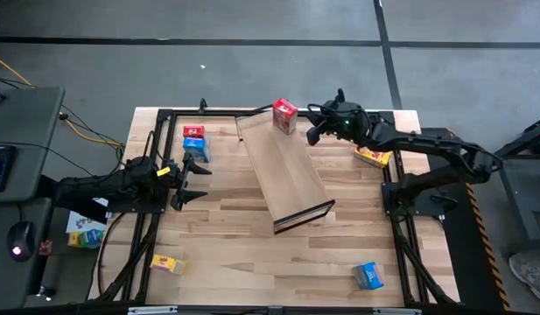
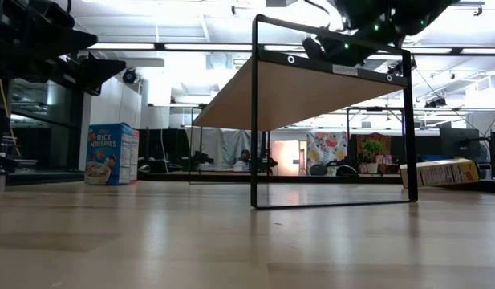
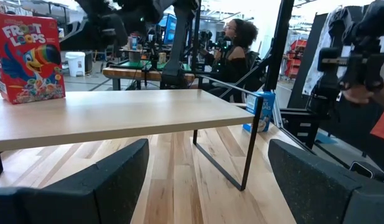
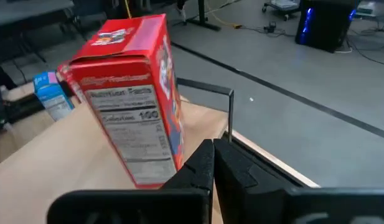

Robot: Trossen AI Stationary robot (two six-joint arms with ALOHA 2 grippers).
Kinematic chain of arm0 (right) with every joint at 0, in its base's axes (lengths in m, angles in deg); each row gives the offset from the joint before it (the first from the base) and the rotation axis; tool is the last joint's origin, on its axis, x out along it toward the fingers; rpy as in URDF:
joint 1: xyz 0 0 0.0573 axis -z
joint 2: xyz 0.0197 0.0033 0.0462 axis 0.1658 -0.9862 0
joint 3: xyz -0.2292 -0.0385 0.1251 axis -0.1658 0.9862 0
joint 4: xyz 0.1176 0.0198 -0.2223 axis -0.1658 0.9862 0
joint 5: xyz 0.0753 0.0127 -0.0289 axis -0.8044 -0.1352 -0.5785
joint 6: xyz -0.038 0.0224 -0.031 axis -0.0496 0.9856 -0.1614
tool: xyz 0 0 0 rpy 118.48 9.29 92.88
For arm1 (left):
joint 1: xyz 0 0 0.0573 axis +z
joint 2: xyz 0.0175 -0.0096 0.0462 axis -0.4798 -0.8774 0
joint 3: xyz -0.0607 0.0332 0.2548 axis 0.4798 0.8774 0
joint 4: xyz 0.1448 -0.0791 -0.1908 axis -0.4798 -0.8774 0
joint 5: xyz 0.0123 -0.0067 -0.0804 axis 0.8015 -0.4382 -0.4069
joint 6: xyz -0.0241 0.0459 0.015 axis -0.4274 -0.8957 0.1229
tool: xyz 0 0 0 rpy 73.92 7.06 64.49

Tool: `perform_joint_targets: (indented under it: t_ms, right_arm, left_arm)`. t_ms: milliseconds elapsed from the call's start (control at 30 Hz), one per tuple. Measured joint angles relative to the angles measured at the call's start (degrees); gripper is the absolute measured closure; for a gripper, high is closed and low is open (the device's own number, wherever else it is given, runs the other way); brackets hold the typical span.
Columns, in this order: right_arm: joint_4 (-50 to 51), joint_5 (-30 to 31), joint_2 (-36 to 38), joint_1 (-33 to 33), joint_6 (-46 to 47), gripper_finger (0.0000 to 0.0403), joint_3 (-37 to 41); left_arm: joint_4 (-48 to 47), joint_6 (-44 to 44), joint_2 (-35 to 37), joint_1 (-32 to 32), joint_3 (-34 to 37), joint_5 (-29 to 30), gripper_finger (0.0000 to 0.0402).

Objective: Stack cereal on shelf
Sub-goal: Put the right red cereal box on the shelf

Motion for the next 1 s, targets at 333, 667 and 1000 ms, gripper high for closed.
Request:
perform_joint_targets:
  t_ms: [333,667,1000]
  right_arm:
    - [-9.3,2.9,-7.8,-1.0,0.1,0.0403,-0.7]
    - [-8.4,0.7,-8.7,-0.9,0.7,0.0403,-3.0]
    - [-5.2,-0.2,-8.7,-2.5,1.6,0.0403,-3.0]
  left_arm:
    - [0.0,0.0,0.0,0.0,0.0,0.0,0.008]
    - [0.0,0.0,0.0,0.0,0.0,0.0,0.008]
    - [0.0,0.0,0.0,0.0,0.0,0.0,0.008]
